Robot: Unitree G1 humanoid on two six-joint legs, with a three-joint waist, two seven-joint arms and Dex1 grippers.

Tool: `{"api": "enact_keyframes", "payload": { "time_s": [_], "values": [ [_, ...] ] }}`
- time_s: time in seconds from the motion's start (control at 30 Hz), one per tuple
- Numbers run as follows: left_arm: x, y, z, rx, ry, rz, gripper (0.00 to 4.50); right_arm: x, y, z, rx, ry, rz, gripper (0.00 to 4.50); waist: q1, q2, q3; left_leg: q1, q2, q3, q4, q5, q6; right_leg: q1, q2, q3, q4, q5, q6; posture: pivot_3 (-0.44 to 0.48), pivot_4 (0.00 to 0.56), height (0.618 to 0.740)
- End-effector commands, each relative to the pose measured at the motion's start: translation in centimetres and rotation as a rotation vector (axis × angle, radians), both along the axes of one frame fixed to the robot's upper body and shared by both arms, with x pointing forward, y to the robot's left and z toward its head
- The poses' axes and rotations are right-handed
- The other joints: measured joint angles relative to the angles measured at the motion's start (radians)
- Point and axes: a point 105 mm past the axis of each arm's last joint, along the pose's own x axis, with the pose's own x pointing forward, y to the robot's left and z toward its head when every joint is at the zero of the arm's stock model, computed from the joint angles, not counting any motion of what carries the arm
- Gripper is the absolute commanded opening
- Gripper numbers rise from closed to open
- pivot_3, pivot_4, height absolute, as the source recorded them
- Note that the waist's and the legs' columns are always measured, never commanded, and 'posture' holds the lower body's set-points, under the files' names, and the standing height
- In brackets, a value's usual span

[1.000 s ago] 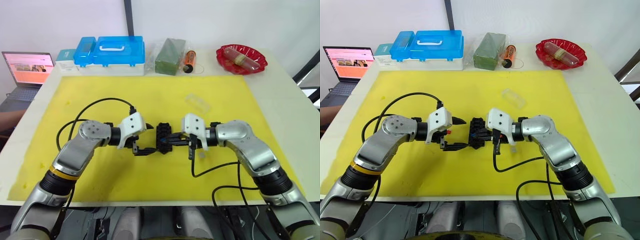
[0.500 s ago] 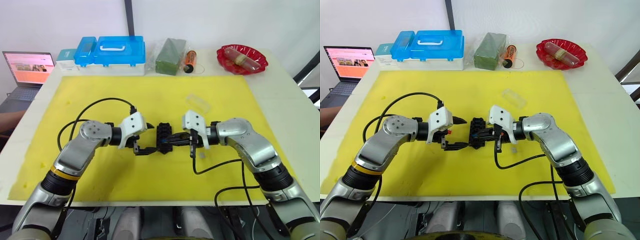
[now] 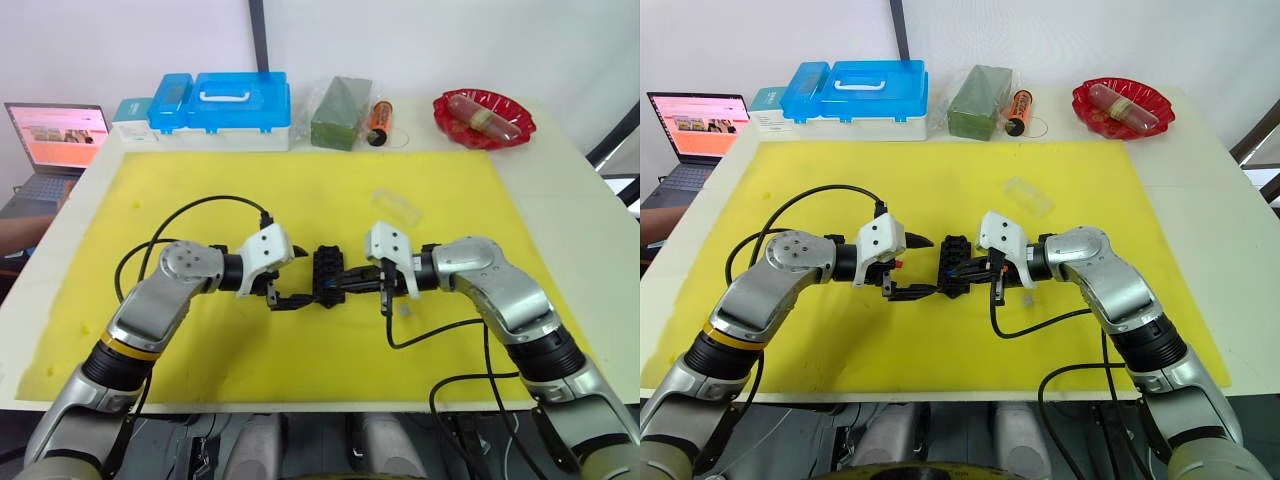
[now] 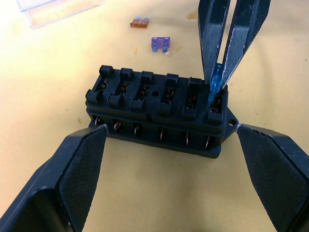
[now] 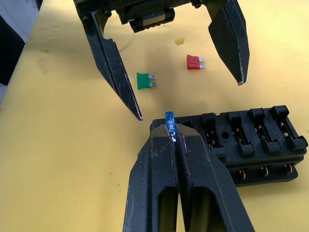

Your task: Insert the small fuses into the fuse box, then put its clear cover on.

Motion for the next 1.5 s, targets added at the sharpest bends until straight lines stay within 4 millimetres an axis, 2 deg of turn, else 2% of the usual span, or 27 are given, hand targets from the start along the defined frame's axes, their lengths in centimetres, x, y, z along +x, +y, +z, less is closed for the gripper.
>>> {"api": "enact_keyframes", "payload": {
  "time_s": [0.03,0.27,0.5,1.13,1.5],
  "values": [
    [-0.1,-0.2,0.7,0.002,-0.035,-0.012,4.5,-0.2,0.4,0.4,0.013,-0.012,0.027,0.03,0.0,0.0,0.0,0.0,0.0,0.0,0.0,0.0,0.0,0.0,0.0,0.0,0.0,0.0,0.0,0.0,0.15,0.74],
    [-0.1,-0.2,0.7,0.002,-0.034,-0.009,4.5,-0.2,0.6,0.4,0.036,0.03,0.018,0.03,0.0,0.0,0.0,0.0,0.0,0.0,0.0,0.0,0.0,0.0,0.0,0.0,0.0,0.0,0.0,0.0,0.15,0.74],
    [-0.1,-0.2,0.7,0.001,-0.034,-0.007,4.5,-0.3,0.8,1.2,0.073,0.088,0.009,0.03,0.0,0.0,0.0,0.0,0.0,0.0,0.0,0.0,0.0,0.0,0.0,0.0,0.0,0.0,0.0,0.0,0.15,0.74],
    [-0.1,-0.2,0.8,0.0,-0.035,-0.008,4.5,0.2,0.1,-0.2,0.011,0.083,-0.011,0.03,0.0,0.0,0.0,0.0,0.0,0.0,0.0,0.0,0.0,0.0,0.0,0.0,0.0,0.0,0.0,0.0,0.15,0.74],
    [-0.1,-0.2,0.7,0.001,-0.034,-0.008,4.5,-0.1,0.3,0.1,0.025,0.087,0.008,0.03,0.0,0.0,0.0,0.0,0.0,0.0,0.0,0.0,0.0,0.0,0.0,0.0,0.0,0.0,0.0,0.0,0.15,0.74]
  ]
}}
